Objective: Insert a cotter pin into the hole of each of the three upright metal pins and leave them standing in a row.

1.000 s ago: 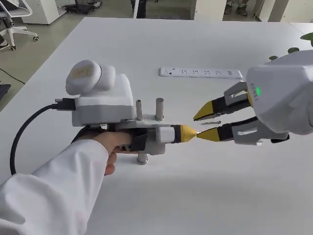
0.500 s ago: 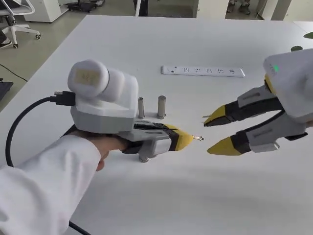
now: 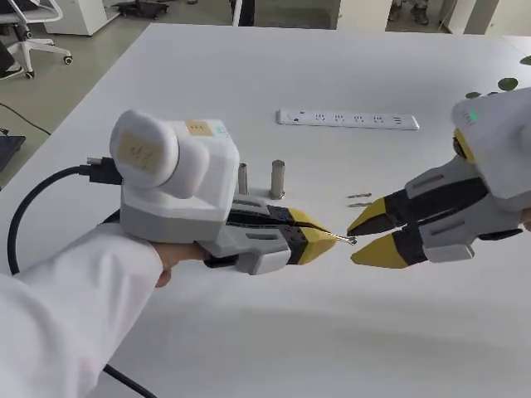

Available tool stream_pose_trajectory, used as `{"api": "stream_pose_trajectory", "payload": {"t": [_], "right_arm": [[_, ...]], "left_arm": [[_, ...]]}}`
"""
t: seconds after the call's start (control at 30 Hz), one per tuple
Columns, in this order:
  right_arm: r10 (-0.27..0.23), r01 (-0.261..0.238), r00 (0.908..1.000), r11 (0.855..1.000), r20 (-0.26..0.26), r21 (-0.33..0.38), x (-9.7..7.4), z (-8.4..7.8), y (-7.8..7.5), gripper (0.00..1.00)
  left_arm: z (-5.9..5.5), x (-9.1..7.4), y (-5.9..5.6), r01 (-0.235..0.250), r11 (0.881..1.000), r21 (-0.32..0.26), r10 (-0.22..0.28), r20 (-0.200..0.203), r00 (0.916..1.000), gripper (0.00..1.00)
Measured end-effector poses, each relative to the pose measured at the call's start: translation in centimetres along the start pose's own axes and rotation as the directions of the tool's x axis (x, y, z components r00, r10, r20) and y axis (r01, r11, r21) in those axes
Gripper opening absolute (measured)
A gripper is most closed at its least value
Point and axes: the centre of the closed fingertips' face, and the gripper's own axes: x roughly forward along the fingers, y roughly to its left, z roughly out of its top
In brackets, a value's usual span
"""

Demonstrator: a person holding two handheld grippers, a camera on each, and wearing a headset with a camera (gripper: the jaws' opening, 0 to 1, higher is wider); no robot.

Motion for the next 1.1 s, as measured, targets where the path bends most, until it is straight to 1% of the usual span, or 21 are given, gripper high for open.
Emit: {"api": "stream_pose_trajectory", "payload": {"t": [0.1,0.23,0.33,0.37,0.5,0.53,0.57,0.63,0.67,0.73,0.8,0.83,0.87,0.93,0.97,1.1], "right_arm": [[0.004,-0.004,1.0,1.0,0.004,0.003,0.3,0.1,0.1,0.09],[0.016,-0.016,0.9998,1.0,0.009,0.01,0.5,0.2,0.4,0.05],[0.023,-0.023,0.9997,1.0,0.0,0.008,0.6,0.1,0.6,0.01],[0.024,-0.024,0.9997,1.0,0.0,0.007,0.7,0.1,0.6,0.0],[0.032,-0.032,0.9995,0.999,-0.006,0.007,0.8,-0.1,0.8,0.0],[0.038,-0.037,0.9993,0.999,-0.008,0.018,0.8,-0.2,0.9,0.0],[0.038,-0.038,0.9992,0.999,-0.008,0.02,0.8,-0.2,0.8,0.0],[0.045,-0.045,0.999,0.999,-0.006,0.023,0.7,-0.2,0.9,0.0],[0.049,-0.048,0.9988,0.998,-0.007,0.028,0.7,-0.1,1.0,0.0],[0.055,-0.055,0.9984,0.998,-0.013,0.014,0.6,-0.1,1.2,0.0],[0.058,-0.058,0.9979,0.998,-0.031,0.002,0.7,-0.2,1.2,0.0],[0.055,-0.056,0.9978,0.998,-0.037,-0.004,0.7,-0.2,1.2,0.0],[0.054,-0.055,0.9976,0.998,-0.043,-0.015,0.7,-0.2,1.2,0.0],[0.055,-0.056,0.9975,0.998,-0.046,-0.019,0.6,-0.2,1.2,0.0],[0.067,-0.068,0.9966,0.998,-0.047,-0.016,0.6,-0.1,1.5,0.0],[0.076,-0.078,0.9953,0.997,-0.06,-0.029,0.7,0.0,1.9,0.0]], "left_arm": [[0.1,0.0,-0.3,0.013,1.0,0.013,-0.013,0.012,0.9998,0.0],[-0.4,0.1,-0.5,0.02,0.999,0.026,-0.02,-0.008,0.9998,0.0],[-0.4,0.1,-0.6,0.026,0.999,0.024,-0.026,0.006,0.9996,0.0],[-0.4,0.1,-0.6,0.032,0.999,0.008,-0.032,0.014,0.9994,0.0],[-0.6,0.2,-0.7,0.035,0.999,0.014,-0.035,0.019,0.9992,0.0],[-0.6,0.2,-0.7,0.039,0.999,0.003,-0.039,0.023,0.999,0.0],[-0.6,0.2,-0.7,0.039,0.999,0.003,-0.039,0.026,0.9989,0.0],[-0.6,0.1,-0.8,0.045,0.999,0.026,-0.046,0.035,0.9983,0.0],[-0.6,0.0,-0.9,0.048,0.998,0.034,-0.05,0.034,0.9982,0.0],[-0.7,0.0,-1.0,0.054,0.997,0.047,-0.055,0.029,0.998,0.0],[-0.9,0.0,-1.0,0.058,0.998,0.037,-0.059,0.024,0.998,0.0],[-1.0,0.0,-0.9,0.06,0.998,0.025,-0.06,0.021,0.998,0.0],[-1.5,0.0,-0.8,0.061,0.997,0.048,-0.061,0.007,0.9981,0.0],[-1.9,-0.1,-1.0,0.074,0.996,0.042,-0.074,-0.006,0.9972,0.0],[-2.2,-0.1,-0.9,0.069,0.996,0.052,-0.068,-0.017,0.9976,0.0],[-2.2,-0.3,-1.1,0.078,0.996,0.039,-0.077,-0.011,0.9969,0.0]]}}
